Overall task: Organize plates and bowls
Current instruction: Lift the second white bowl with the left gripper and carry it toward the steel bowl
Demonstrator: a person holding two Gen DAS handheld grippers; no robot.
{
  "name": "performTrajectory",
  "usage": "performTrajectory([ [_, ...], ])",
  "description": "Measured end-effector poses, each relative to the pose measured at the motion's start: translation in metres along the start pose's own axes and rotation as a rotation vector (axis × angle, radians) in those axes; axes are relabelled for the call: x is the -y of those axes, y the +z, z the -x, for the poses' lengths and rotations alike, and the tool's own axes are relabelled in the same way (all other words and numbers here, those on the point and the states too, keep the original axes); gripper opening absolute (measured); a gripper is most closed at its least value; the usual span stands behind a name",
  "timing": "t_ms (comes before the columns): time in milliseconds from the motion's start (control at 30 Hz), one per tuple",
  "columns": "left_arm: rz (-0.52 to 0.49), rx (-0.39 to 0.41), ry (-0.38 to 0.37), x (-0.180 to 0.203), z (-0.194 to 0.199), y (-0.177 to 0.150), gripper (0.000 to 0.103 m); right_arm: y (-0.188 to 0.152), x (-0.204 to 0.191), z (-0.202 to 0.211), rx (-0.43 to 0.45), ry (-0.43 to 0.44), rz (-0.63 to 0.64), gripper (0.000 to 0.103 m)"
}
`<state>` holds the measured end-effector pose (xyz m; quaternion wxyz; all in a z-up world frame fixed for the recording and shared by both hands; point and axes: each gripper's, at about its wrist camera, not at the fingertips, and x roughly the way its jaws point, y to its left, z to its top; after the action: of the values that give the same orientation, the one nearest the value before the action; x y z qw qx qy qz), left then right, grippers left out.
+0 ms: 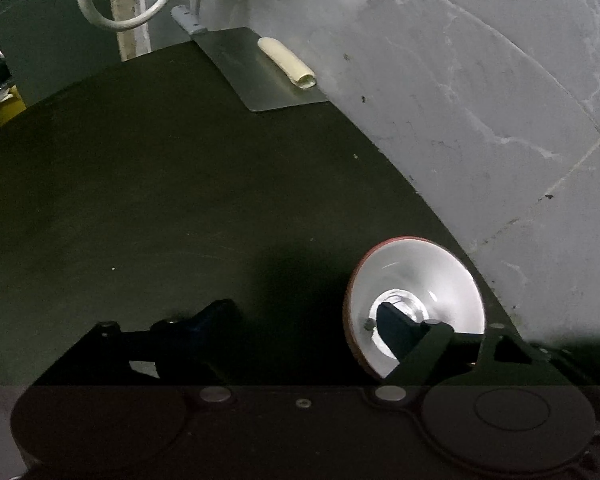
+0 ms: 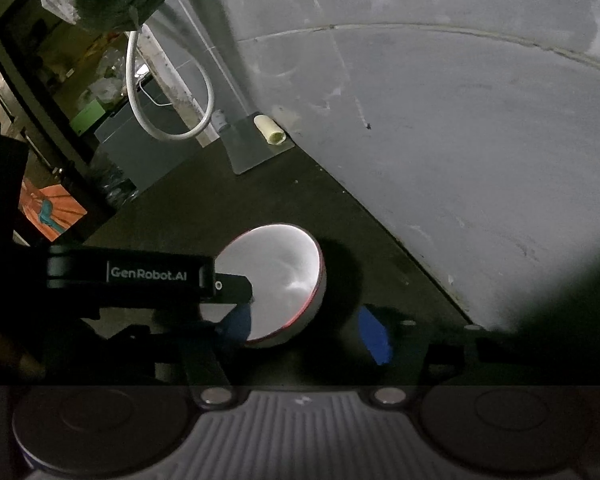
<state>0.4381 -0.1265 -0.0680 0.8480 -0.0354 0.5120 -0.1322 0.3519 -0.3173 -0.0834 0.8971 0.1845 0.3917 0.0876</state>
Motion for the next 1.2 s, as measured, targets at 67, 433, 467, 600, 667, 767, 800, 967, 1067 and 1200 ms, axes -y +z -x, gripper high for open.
performTrajectory([
  [67, -0.002, 0.003, -0.019, 0.0, 0.001, 0.001, 0.071, 0.001, 0.0, -0.002, -0.001, 0.007, -0.002, 0.057],
  [433, -0.011, -0.002, -0.119, 0.004, 0.005, -0.003, 0.022, 0.002, 0.0, -0.003, -0.019, 0.048, 0.004, 0.034],
  [467, -0.017, 0.0, -0.129, 0.006, 0.007, -0.005, 0.019, 0.001, 0.0, -0.002, -0.021, 0.053, 0.002, 0.034],
  [600, -0.025, 0.014, -0.123, 0.008, 0.02, -0.014, 0.019, -0.004, -0.004, 0.01, -0.024, 0.06, 0.017, 0.032],
  [667, -0.02, 0.028, -0.129, 0.006, 0.029, -0.02, 0.019, -0.009, -0.008, 0.019, -0.019, 0.07, 0.024, 0.032],
  [767, -0.019, 0.052, -0.136, 0.004, 0.049, -0.03, 0.019, -0.015, -0.015, 0.036, -0.01, 0.087, 0.039, 0.032],
  [800, -0.018, 0.061, -0.138, 0.003, 0.057, -0.035, 0.019, -0.018, -0.018, 0.042, -0.007, 0.094, 0.045, 0.032],
  [967, 0.003, 0.106, -0.147, -0.006, 0.096, -0.062, 0.019, -0.032, -0.036, 0.078, 0.008, 0.14, 0.072, 0.032],
  [1067, 0.014, 0.126, -0.145, -0.013, 0.119, -0.081, 0.019, -0.043, -0.048, 0.098, 0.01, 0.172, 0.074, 0.032],
  [1200, 0.029, 0.155, -0.142, -0.022, 0.153, -0.111, 0.019, -0.06, -0.067, 0.125, 0.019, 0.199, 0.103, 0.032],
])
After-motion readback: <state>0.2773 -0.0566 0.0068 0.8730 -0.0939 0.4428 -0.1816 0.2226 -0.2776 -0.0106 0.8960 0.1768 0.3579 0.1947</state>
